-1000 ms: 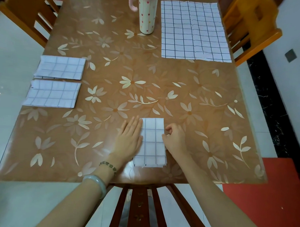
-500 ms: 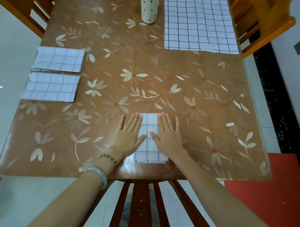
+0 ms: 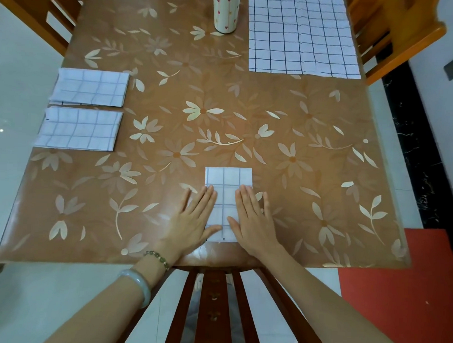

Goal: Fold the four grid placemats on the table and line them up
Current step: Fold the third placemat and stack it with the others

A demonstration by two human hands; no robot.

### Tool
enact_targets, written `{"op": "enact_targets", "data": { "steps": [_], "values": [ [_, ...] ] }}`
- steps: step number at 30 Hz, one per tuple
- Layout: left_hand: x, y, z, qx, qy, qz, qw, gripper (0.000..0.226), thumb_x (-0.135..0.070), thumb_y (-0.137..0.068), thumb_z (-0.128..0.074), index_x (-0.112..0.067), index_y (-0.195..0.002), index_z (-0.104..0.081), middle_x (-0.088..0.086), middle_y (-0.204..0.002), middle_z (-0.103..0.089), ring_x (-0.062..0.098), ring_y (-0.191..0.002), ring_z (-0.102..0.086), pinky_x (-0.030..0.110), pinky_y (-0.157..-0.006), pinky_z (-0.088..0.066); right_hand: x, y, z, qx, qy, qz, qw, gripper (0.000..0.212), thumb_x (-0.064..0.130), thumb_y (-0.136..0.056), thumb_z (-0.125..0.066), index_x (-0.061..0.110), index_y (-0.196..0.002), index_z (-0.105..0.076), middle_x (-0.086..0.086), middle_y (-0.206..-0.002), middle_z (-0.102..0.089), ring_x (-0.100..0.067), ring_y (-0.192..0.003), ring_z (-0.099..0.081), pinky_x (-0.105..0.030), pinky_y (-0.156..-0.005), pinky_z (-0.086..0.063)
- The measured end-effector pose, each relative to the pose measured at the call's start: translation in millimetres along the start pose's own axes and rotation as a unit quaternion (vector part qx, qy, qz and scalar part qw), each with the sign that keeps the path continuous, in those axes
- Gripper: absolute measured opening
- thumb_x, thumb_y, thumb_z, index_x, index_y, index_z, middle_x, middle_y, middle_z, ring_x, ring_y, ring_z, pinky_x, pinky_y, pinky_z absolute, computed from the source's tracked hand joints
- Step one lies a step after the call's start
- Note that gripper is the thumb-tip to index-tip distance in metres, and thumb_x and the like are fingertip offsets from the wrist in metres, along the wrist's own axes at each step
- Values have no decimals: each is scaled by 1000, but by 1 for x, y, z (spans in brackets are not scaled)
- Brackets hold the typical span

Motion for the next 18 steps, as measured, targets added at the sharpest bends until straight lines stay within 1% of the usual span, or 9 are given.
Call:
{"op": "enact_targets", "data": {
  "steps": [4,9,11,12,13,14,15,16,18],
  "values": [
    [0,-1,-2,31,-3,9,999,85,-65,-95,-13,0,-148,-28,16,-156,-24,28,-146,-20,54,-116,-13,-7,0,-3,16,8,-16,1000,72,55,-96,-21,4,-148,-25,-13,-155,-25,-26,-145,-18,-55,-115,-10],
    [0,1,3,27,16,21,999,88,-70,-92,-14,-3,-148,-30,13,-156,-27,29,-146,-19,52,-116,-8,-29,6,4,15,29,-36,999,76,59,-96,-15,5,-148,-28,-15,-154,-27,-30,-144,-22,-55,-114,-11],
    [-1,-1,13,-2,59,30,998,91,-72,-91,-16,-3,-149,-28,12,-156,-28,28,-147,-16,48,-118,-4,-35,7,10,-3,20,-67,998,75,58,-96,-13,5,-147,-29,-18,-152,-29,-33,-142,-24,-55,-114,-11],
    [0,-5,20,-17,113,53,992,90,-72,-90,-20,-3,-149,-28,12,-155,-29,28,-147,-18,45,-119,-4,-36,6,13,-18,4,-79,997,73,56,-96,-17,5,-146,-30,-19,-151,-30,-35,-141,-25,-55,-115,-12],
    [3,-10,28,-39,179,93,979,87,-69,-90,-26,-4,-147,-31,12,-152,-34,29,-144,-24,44,-119,-10,-34,5,18,-39,-21,-89,995,70,53,-95,-26,6,-146,-31,-20,-151,-31,-36,-141,-27,-54,-115,-14],
    [6,-16,37,-67,241,145,957,78,-63,-91,-34,-4,-142,-37,12,-142,-44,31,-135,-34,44,-116,-22,-31,3,22,-61,-53,-99,992,66,47,-93,-37,7,-145,-33,-19,-149,-34,-37,-139,-30,-52,-113,-18],
    [10,-21,45,-100,289,202,930,66,-55,-91,-43,-4,-133,-45,12,-127,-51,30,-120,-42,44,-107,-33,-29,2,26,-82,-89,-111,986,63,41,-90,-48,7,-142,-38,-18,-146,-40,-37,-135,-35,-51,-111,-24],
    [14,-25,51,-128,322,257,902,53,-46,-92,-52,-2,-122,-48,12,-114,-52,30,-108,-44,43,-97,-38,-26,2,29,-98,-122,-124,980,58,35,-88,-56,8,-137,-44,-16,-139,-46,-35,-128,-41,-49,-108,-32],
    [17,-33,52,-143,375,335,853,43,-31,-89,-62,2,-113,-49,14,-106,-51,32,-102,-45,40,-88,-38,-22,2,32,-113,-159,-149,969,46,29,-84,-65,9,-124,-55,-12,-122,-54,-30,-111,-48,-46,-95,-43]
  ]
}}
Point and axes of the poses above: each hand's wrist, its own y-axis away from the middle knuckle, its own z-axis out of the back of the hand, x = y × z, the point moved 4 cm from there along -y, towards the middle knuckle
